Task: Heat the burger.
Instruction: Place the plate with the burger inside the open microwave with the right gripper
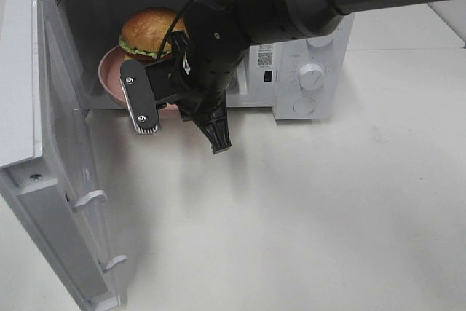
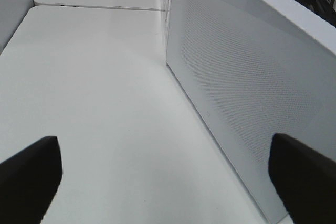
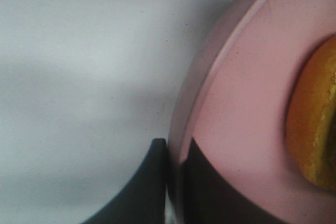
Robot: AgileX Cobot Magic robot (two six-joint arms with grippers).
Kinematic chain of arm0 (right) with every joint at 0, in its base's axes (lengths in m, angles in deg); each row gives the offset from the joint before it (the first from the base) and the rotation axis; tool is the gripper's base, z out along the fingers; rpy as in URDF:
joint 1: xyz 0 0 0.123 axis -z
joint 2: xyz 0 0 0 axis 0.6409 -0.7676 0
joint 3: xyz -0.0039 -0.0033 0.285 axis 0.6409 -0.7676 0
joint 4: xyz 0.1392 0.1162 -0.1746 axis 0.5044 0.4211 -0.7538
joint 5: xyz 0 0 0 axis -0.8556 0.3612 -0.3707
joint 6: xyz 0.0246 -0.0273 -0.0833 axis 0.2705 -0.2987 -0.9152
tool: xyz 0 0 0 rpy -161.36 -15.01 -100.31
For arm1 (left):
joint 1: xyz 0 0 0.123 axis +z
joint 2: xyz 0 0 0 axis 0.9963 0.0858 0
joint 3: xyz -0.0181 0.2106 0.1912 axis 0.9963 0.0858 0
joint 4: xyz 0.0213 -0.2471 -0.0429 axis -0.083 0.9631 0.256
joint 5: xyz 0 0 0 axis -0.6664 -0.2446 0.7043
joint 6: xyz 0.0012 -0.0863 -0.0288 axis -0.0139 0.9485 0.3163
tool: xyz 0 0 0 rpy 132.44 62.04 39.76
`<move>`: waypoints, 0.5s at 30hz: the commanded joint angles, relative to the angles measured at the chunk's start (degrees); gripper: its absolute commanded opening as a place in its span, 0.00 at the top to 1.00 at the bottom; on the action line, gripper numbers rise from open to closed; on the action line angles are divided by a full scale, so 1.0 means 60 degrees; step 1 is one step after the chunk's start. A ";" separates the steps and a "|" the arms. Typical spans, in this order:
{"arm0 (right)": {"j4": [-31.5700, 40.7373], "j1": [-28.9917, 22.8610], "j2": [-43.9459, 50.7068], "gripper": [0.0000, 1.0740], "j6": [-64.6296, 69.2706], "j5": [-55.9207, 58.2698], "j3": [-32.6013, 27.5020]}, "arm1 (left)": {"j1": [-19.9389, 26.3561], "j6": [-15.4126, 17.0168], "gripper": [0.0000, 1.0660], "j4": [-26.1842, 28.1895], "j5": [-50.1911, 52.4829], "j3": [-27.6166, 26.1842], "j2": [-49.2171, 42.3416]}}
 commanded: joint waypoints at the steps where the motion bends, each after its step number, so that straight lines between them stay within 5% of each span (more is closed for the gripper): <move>1: -0.0420 0.0038 -0.0076 1.00 0.0334 -0.0220 0.0583 | -0.0019 -0.0010 0.06 -0.0010 0.0076 0.0029 -0.0191; 15: -0.1213 0.0038 -0.0611 1.00 0.0831 0.0105 0.1509 | -0.0019 -0.0019 0.06 -0.0010 0.0076 0.0029 -0.0191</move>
